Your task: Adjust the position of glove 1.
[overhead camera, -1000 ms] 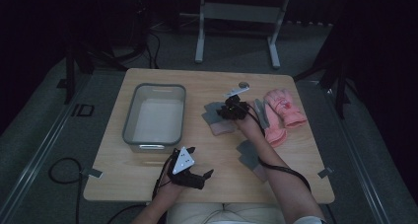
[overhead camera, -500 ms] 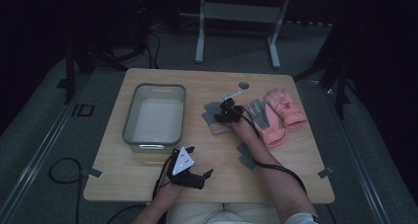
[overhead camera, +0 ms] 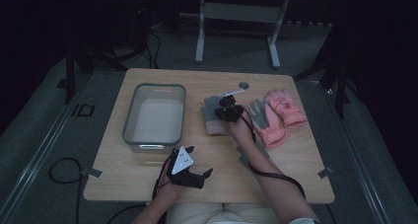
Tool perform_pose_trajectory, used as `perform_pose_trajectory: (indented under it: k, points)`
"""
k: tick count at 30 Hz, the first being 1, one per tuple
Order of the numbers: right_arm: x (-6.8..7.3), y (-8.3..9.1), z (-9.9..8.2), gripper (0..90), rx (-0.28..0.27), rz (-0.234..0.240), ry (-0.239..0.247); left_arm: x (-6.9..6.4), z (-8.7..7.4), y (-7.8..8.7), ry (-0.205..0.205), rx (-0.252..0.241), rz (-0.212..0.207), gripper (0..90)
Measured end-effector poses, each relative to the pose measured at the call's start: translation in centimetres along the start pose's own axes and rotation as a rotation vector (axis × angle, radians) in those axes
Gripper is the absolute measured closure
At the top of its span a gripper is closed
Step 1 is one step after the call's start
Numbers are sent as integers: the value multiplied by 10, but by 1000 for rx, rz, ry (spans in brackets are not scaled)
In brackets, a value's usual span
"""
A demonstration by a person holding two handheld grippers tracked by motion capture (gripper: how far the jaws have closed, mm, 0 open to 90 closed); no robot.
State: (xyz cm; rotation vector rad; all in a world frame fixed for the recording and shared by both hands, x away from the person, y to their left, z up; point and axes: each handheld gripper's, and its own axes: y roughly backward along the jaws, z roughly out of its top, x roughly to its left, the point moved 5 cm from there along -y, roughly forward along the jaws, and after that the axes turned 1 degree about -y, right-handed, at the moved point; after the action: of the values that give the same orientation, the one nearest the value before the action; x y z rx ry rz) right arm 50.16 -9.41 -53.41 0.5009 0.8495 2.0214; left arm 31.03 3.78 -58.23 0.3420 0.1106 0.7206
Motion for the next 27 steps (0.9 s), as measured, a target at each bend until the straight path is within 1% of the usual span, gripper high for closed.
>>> perform_pose_trajectory:
  k: [1,2,3,4,5,6,7,8,9,10,11,12,13,14,15,16,17,18,19,21,22,23,24,26,27]
  points:
    - [2,7,-1,844,-4,7,-16,0,0,0,-2,1,2,0]
    - [5,16,-2,844,-23,1,-34,0,0,0,-2,-1,3,0]
    - [7,24,-4,845,-35,-15,-35,-1,0,0,-5,-2,-2,0]
    - [9,31,-6,844,-46,-18,-54,-1,0,0,-8,-9,-11,0]
    - [11,37,-8,845,-57,-11,-79,0,0,1,-14,-15,-6,0]
    - [13,43,-11,845,-67,-24,-86,1,0,2,-10,-18,-2,0]
    - [16,48,-15,845,-75,-40,-77,1,0,2,-4,-20,-5,0]
    - [19,51,-18,845,-72,-41,-74,2,0,2,4,-19,-7,0]
    - [22,55,-22,845,-75,-33,-91,2,0,2,6,-24,-5,0]
    - [25,60,-27,845,-82,-38,-99,2,0,2,5,-22,-4,0]
    - [28,62,-32,845,-77,-46,-87,2,0,2,0,-22,-1,0]
    - [31,63,-36,845,-77,-29,-105,1,0,2,-6,-22,3,0]
    - [34,65,-41,845,-73,-28,-110,0,0,2,-12,-19,2,0]
    - [36,65,-46,845,-73,-42,-104,0,0,2,-20,-20,6,0]
    - [37,66,-51,845,-68,-41,-124,-1,0,1,-22,-22,11,0]
    - [39,66,-56,845,-61,-28,-135,-1,0,1,-25,-19,13,0]
    - [41,65,-61,845,-59,-40,-133,-1,0,1,-24,-16,11,0]
    - [42,64,-65,845,-56,-42,-139,-1,0,1,-21,-15,8,0]
    - [44,64,-69,845,-49,-23,-161,0,0,1,-16,-15,6,0]
    - [46,63,-74,845,-51,-36,-164,0,0,1,-7,-20,4,0]
    - [48,62,-77,844,-46,-27,-168,1,0,1,-5,-20,3,0]
    - [50,60,-81,844,-38,-19,-177,1,0,2,-5,-20,4,0]
    - [51,59,-84,844,-35,-28,-171,1,0,2,-6,-21,7,0]
    - [52,58,-88,844,-28,-19,-196,0,0,1,-10,-16,1,0]
    - [53,58,-90,844,-30,-29,-189,1,0,1,-11,-17,1,0]
